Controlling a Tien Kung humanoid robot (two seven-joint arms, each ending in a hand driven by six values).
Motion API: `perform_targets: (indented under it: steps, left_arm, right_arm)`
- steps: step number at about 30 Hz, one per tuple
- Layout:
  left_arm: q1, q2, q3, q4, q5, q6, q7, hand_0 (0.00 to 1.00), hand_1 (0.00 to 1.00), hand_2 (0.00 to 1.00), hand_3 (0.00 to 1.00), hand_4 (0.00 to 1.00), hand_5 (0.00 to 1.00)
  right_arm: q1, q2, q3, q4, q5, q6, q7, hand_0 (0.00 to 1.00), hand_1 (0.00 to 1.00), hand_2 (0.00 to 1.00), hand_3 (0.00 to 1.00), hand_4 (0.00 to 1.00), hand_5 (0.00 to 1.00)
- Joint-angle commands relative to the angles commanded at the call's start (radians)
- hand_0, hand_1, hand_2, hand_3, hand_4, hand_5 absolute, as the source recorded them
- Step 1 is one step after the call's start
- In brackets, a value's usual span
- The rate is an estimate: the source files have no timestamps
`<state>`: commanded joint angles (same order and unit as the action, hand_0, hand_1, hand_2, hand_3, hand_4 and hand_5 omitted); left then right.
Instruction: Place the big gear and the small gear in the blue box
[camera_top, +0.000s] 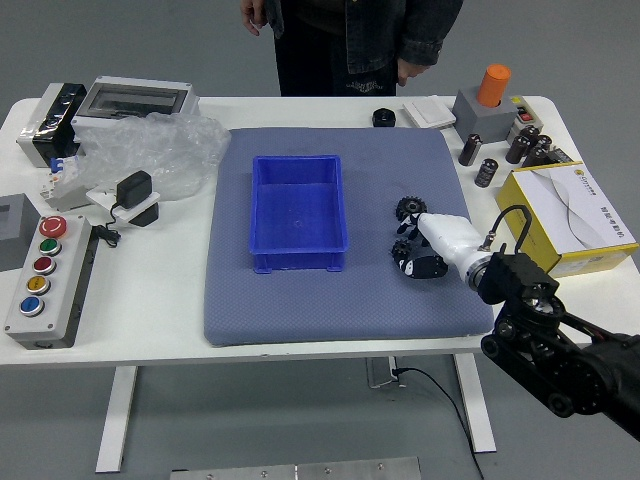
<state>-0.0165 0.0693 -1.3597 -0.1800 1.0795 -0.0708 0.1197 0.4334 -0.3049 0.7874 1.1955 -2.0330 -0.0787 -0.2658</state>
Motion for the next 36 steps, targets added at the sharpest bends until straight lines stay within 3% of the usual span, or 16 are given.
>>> perform_targets:
  steps: [2, 7, 8, 13, 14, 19, 20, 28, 36]
  left_arm:
    - [0.0, 0.0, 0.001, 0.0, -0.001, 0.0, 0.0, 0.734, 0.683, 0.727, 0.721, 0.455, 0.012]
    - [0.0, 0.0, 0.002, 0.0, -0.001, 0.0, 0.0, 0.734, 0.683, 0.727, 0.721, 0.455, 0.012]
    - [0.0, -0.001, 0.002, 0.0, -0.001, 0.0, 0.0, 0.734, 0.683, 0.727, 0.722, 0.455, 0.011]
    - [0.0, -0.001, 0.002, 0.0, -0.001, 0.0, 0.0, 0.734, 0.683, 0.727, 0.722, 0.455, 0.011]
    - [0.0, -0.001, 0.003, 0.0, -0.001, 0.0, 0.0, 0.734, 0.683, 0.727, 0.723, 0.455, 0.011]
    - [0.0, -0.002, 0.003, 0.0, -0.001, 0.0, 0.0, 0.734, 0.683, 0.727, 0.723, 0.455, 0.011]
    - [0.0, -0.002, 0.003, 0.0, -0.002, 0.0, 0.0, 0.734, 0.683, 0.727, 0.723, 0.455, 0.011]
    - [0.0, -0.002, 0.004, 0.0, -0.003, 0.0, 0.0, 0.734, 0.683, 0.727, 0.724, 0.455, 0.011]
    - [-0.001, -0.001, 0.004, 0.0, -0.004, 0.0, 0.0, 0.734, 0.683, 0.727, 0.723, 0.455, 0.011]
  right_arm:
    - [-0.002, 0.002, -0.002, -0.004, -0.005, -0.007, 0.004, 0.663, 0.488, 0.515, 0.561, 0.636, 0.263]
    - [-0.004, 0.005, -0.007, -0.011, -0.016, -0.02, 0.008, 0.663, 0.488, 0.515, 0.561, 0.636, 0.263]
    - [-0.005, 0.005, -0.007, -0.013, -0.018, -0.024, 0.008, 0.623, 0.46, 0.475, 0.522, 0.545, 0.182]
    - [-0.006, 0.007, -0.01, -0.019, -0.028, -0.041, 0.013, 0.623, 0.46, 0.475, 0.522, 0.545, 0.182]
    - [-0.007, 0.008, -0.01, -0.02, -0.03, -0.045, 0.014, 0.561, 0.428, 0.443, 0.484, 0.51, 0.054]
    - [-0.009, 0.011, -0.01, -0.025, -0.036, -0.066, 0.021, 0.561, 0.428, 0.443, 0.484, 0.51, 0.054]
    - [-0.01, 0.011, -0.009, -0.025, -0.036, -0.069, 0.022, 0.537, 0.418, 0.419, 0.455, 0.548, 0.002]
    - [-0.013, 0.013, 0.013, -0.01, -0.04, -0.09, 0.028, 0.532, 0.417, 0.419, 0.456, 0.545, 0.002]
    - [-0.013, 0.005, 0.06, 0.049, -0.053, -0.094, 0.02, 0.526, 0.412, 0.416, 0.453, 0.542, 0.002]
